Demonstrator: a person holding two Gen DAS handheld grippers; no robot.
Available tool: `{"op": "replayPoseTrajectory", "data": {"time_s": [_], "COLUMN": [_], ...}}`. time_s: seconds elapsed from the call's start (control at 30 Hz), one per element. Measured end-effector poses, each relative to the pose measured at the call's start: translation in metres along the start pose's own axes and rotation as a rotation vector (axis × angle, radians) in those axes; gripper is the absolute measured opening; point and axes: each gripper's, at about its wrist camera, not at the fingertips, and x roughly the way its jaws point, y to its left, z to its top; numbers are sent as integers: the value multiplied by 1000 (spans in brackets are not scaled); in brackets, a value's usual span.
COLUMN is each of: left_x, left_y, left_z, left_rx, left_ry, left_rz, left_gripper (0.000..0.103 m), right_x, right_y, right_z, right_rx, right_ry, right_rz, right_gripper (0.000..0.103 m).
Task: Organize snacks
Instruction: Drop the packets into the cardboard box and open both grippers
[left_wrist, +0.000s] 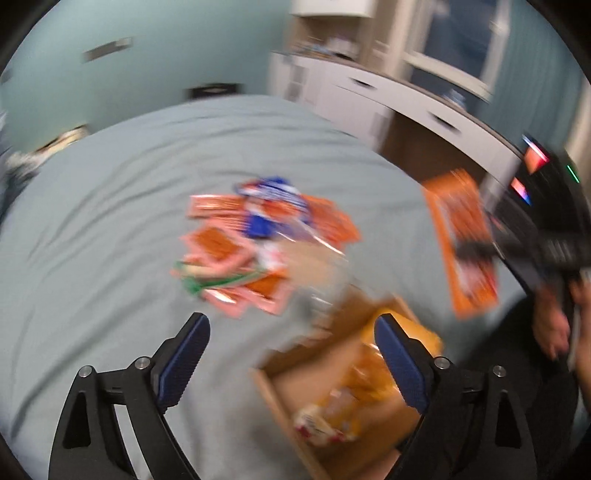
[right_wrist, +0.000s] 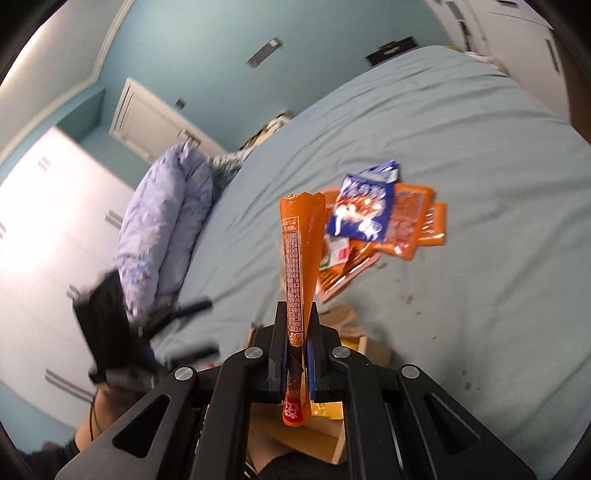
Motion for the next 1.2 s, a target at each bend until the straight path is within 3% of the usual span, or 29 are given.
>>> {"op": "replayPoseTrajectory", "data": {"time_s": [0.1, 0.27, 0.4, 0.5, 0.57, 0.63, 0.8, 0.87, 1.2], "left_x": [-3, -3, 0, 0, 0, -3, -4, -4, -1], "left_y": [31, 62, 59, 50, 45, 42, 42, 43, 46], "left_z": [2, -1, 0, 1, 1, 2, 1, 1, -2], "left_rx": [-135, -288, -271, -227, -204, -188, -189, -198, -211], "left_ry": [-32, -32, -35, -37, -36, -34, -32, -29, -1], "left_rz": [98, 141, 150, 154, 157, 160, 176, 181, 194], "left_gripper": [93, 93, 93, 93, 93, 93, 93, 93, 93], "right_x": [16, 37, 59, 76, 80, 75, 42, 34, 37], "right_y": [6, 25, 42, 44, 36, 28, 12, 11, 33], "right_z": [-1, -4, -5, -2, 2, 8, 25, 27, 8], "right_rx": [-59, -164, -256, -260, -215, -158, -33, -21, -99], "right_ry": [45, 141, 233, 277, 270, 238, 51, 18, 31], "right_rz": [-10, 15, 17, -56, -113, -143, -212, -227, -322], "right_gripper": [5, 5, 12, 18, 32, 56, 59, 59, 59]}}
